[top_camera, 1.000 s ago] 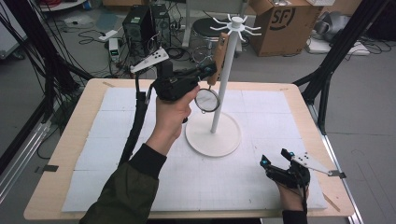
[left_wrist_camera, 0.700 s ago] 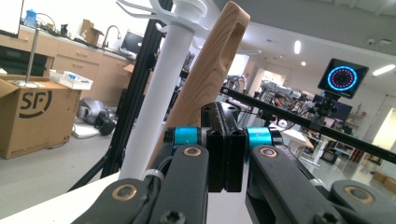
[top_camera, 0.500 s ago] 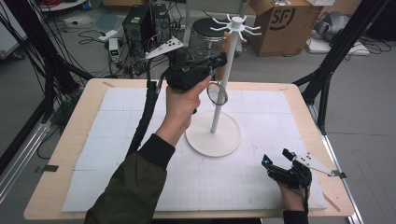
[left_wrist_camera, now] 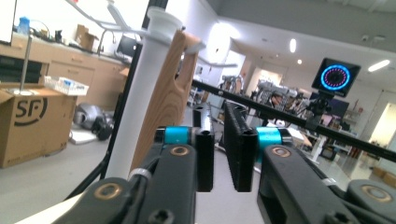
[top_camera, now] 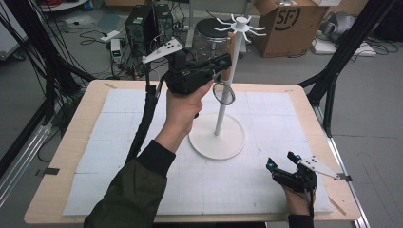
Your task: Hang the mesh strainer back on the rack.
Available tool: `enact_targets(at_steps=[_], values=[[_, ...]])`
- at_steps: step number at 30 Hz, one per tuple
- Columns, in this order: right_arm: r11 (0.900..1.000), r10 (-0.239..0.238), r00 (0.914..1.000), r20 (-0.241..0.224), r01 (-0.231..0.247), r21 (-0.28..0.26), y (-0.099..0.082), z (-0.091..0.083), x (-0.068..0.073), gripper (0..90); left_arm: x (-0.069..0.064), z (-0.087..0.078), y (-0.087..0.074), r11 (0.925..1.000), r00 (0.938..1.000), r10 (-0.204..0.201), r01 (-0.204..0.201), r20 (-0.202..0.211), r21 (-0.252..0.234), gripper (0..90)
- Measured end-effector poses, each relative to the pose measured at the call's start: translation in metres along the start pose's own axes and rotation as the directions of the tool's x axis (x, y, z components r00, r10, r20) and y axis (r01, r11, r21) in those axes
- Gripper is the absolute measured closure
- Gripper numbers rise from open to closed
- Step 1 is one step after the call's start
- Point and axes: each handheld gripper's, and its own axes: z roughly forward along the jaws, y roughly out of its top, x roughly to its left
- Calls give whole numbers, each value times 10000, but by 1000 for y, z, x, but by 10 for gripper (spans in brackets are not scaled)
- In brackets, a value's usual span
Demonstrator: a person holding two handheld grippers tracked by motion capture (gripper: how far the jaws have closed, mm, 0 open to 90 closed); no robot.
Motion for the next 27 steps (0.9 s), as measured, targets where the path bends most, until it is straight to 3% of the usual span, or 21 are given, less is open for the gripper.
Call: enact_targets(at_steps=[3, 6, 7, 12, 14, 17, 22, 27], values=[[10000, -21, 10000, 17, 21, 10, 0, 0, 0, 126, 6, -9, -4, 9999, 9999, -93, 94, -115, 95, 659], [10000, -69, 10000, 36, 69, 31, 0, 1, 1, 126, 12, -15, -7, 9971, 9989, -182, 213, -423, 725, 507], [10000, -65, 10000, 31, 65, 43, 0, 1, 1, 126, 12, -18, -9, 9971, 9989, -158, 190, -447, 733, 472], [9998, -183, 9998, 68, 182, 102, 0, 2, 2, 126, 15, -33, -13, 9986, 9996, -144, 155, -234, 503, 427], [9998, -155, 9999, 48, 154, 149, 0, 2, 3, 126, 17, -38, -15, 9973, 9994, -161, 183, -307, 715, 410], [9995, -267, 9996, 71, 266, 164, 0, 3, 4, 127, 17, -47, -18, 9983, 9992, -213, 230, -333, 533, 376], [9993, -301, 9995, 68, 299, 223, -1, 3, 5, 127, 20, -62, -25, 9963, 9983, 25, 25, -585, 855, 370], [9989, -387, 9992, 92, 384, 263, -1, 4, 5, 127, 25, -77, -30, 9926, 9984, -73, 140, -560, 1202, 361]])
